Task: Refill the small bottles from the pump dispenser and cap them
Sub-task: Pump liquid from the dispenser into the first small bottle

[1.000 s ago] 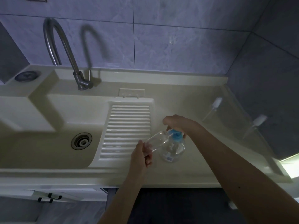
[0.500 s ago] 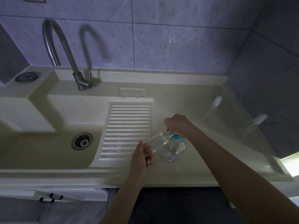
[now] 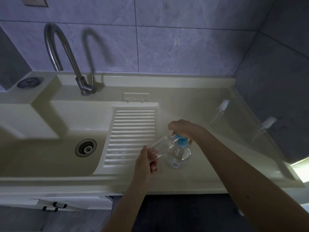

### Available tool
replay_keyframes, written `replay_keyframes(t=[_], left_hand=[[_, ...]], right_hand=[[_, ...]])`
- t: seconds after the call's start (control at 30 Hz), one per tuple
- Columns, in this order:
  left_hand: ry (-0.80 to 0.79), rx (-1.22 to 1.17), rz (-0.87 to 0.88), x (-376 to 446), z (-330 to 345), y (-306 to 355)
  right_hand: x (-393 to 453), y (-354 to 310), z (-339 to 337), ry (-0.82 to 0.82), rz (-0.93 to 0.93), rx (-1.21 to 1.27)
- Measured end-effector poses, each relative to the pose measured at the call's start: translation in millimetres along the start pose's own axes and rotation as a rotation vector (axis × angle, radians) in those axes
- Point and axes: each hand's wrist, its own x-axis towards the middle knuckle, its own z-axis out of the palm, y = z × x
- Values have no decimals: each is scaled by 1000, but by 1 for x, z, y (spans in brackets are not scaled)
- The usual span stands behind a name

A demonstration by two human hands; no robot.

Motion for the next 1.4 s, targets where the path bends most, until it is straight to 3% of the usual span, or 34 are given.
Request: replay_keyframes(t=[0.13, 0.33, 0.67, 1.03, 1.4], left_hand=[[6, 9, 8, 1, 1, -3], [8, 13, 8, 1, -2, -6], [2, 31, 22, 1, 1, -4], [-7, 32, 34, -4, -4, -10], [-2, 31, 29, -2, -3, -6]], right_hand=[[5, 5, 5, 103, 1, -28], [8, 5, 8, 113, -26, -36], [0, 0, -2, -48, 27, 10], [11, 7, 10, 123, -45, -31], [1, -1, -3, -54, 7, -30]])
